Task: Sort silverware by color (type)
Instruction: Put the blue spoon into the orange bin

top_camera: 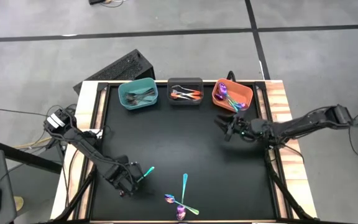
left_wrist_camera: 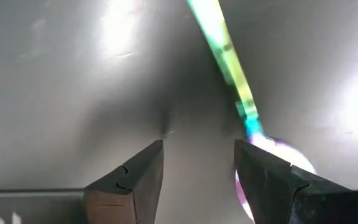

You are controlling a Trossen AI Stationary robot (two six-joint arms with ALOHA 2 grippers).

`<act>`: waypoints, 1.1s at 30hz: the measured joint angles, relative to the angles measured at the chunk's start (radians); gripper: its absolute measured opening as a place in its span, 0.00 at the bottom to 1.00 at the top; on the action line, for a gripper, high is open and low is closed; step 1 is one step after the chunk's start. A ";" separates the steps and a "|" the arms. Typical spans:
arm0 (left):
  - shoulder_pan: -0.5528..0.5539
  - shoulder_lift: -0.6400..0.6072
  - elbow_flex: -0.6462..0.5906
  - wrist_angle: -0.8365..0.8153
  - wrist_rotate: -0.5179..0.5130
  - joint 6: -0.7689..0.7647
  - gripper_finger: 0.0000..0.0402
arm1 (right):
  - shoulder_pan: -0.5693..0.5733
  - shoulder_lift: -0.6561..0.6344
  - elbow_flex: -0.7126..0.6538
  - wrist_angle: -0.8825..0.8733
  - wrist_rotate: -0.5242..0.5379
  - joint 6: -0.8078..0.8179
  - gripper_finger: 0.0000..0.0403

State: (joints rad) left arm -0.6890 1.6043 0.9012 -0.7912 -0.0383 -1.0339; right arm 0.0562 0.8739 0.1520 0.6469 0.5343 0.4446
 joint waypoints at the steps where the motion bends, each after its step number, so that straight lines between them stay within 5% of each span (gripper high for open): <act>1: -0.002 0.000 0.000 0.023 0.001 0.000 0.46 | 0.006 0.024 0.000 0.032 0.000 0.000 0.48; 8: -0.005 0.000 0.000 0.194 -0.008 0.058 0.46 | 0.029 0.149 0.000 0.198 -0.011 -0.005 0.48; 18: 0.006 -0.004 -0.077 0.177 -0.029 0.055 0.43 | 0.063 0.196 0.000 0.240 -0.012 -0.007 0.48; 28: 0.021 -0.008 -0.130 0.199 -0.087 0.136 0.03 | 0.110 0.255 0.010 0.294 -0.009 0.028 0.48; 33: 0.044 -0.006 -0.126 0.200 -0.075 0.192 0.02 | 0.129 0.364 0.075 0.291 -0.010 0.002 0.48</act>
State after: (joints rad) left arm -0.6453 1.5983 0.7753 -0.5914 -0.1136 -0.8414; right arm 0.1855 1.2377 0.2273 0.9383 0.5239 0.4463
